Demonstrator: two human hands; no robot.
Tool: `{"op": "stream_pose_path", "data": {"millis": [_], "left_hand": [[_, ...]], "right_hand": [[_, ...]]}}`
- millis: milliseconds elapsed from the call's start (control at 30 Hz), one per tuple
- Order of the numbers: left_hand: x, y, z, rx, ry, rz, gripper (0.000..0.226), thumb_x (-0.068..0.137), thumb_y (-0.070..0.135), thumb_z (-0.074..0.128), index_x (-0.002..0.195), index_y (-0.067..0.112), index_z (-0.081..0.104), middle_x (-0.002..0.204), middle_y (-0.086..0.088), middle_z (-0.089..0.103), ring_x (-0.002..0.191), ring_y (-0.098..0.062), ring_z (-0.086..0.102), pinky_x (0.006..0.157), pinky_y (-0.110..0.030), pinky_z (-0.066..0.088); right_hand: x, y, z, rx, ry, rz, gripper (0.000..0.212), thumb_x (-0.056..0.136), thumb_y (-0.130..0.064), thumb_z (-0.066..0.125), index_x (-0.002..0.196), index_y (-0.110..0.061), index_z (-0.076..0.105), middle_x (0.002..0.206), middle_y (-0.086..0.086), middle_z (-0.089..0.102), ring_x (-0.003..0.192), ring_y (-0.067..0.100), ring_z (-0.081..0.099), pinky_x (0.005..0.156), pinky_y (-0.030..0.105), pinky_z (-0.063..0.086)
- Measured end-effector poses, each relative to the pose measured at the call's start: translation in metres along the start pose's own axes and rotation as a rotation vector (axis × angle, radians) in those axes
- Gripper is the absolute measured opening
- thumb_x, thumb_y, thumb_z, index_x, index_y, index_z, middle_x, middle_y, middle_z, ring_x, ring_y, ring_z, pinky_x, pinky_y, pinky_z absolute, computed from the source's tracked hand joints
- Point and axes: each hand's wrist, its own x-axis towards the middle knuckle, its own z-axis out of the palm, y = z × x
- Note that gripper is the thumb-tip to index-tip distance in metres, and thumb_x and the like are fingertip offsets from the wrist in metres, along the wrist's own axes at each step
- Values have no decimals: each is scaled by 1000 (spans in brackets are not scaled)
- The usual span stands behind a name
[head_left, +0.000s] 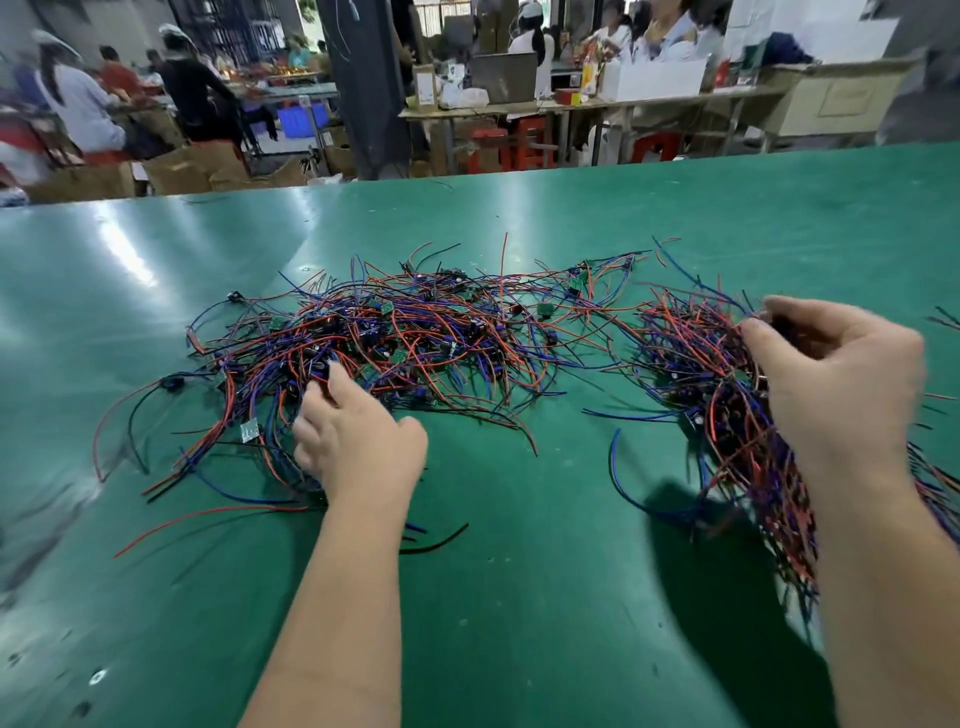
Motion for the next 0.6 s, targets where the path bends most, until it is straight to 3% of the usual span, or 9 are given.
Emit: {"op": "stream_pose_path", "data": {"millis": [100,167,233,333,400,467,533,600], "left_hand": [[4,-7,6,142,-51,-22,59,87,24,58,140,20,32,136,-10,46,126,-32,37,104,-46,24],[6,-8,6,131,19,35,32,91,26,55,123,29,52,109,0,62,109,-26,50,97,-42,26],[7,-7,3,94,78,73,16,93,35,54,105,33,64,80,8,63,84,-20,54,91,-39,28],[4,-7,1,-17,169,157,23,93,40,56,88,24,72,58,6,50,62,-22,47,73,-33,32],[0,-3,-3,-223,268,271,26,93,38,58,86,18,74,58,3,56,59,-24,53,55,-24,35],[-7,5,-9,-498,303,396,21,91,33,63,94,17,76,64,7,65,55,-11,59,51,-14,40],[-17,20,-13,-890,129,431,10,87,23,69,94,18,73,71,9,70,63,-7,68,59,-13,49],[-31,33,-14,-1212,-140,395,3,81,18,72,84,19,70,71,3,73,68,-13,72,56,-19,53]], "right_hand": [[1,3,-3,-213,39,-50,40,80,-25,69,119,-16,64,117,11,57,103,25,56,100,33,42],[-3,-2,0,-214,34,-81,38,82,-20,65,120,-16,63,118,11,51,103,26,53,98,28,37],[-10,-8,5,-195,-4,-128,34,82,-14,62,116,-15,65,111,5,47,101,22,52,96,22,35],[-21,-13,15,-166,-89,-192,29,82,-8,63,109,-16,69,107,3,50,94,11,48,88,10,31],[-27,-14,22,-131,-147,-202,25,81,-5,63,103,-16,71,100,2,56,86,11,52,83,11,36],[-32,-15,27,-65,-252,-166,21,82,-4,63,95,-19,72,89,0,66,74,10,57,75,17,44],[-37,-18,31,33,-460,-97,20,83,-7,66,86,-26,72,76,-3,70,65,7,59,65,23,48],[-45,-22,33,147,-740,-42,17,80,-14,73,89,-29,70,76,0,72,64,12,62,65,39,52]]}}
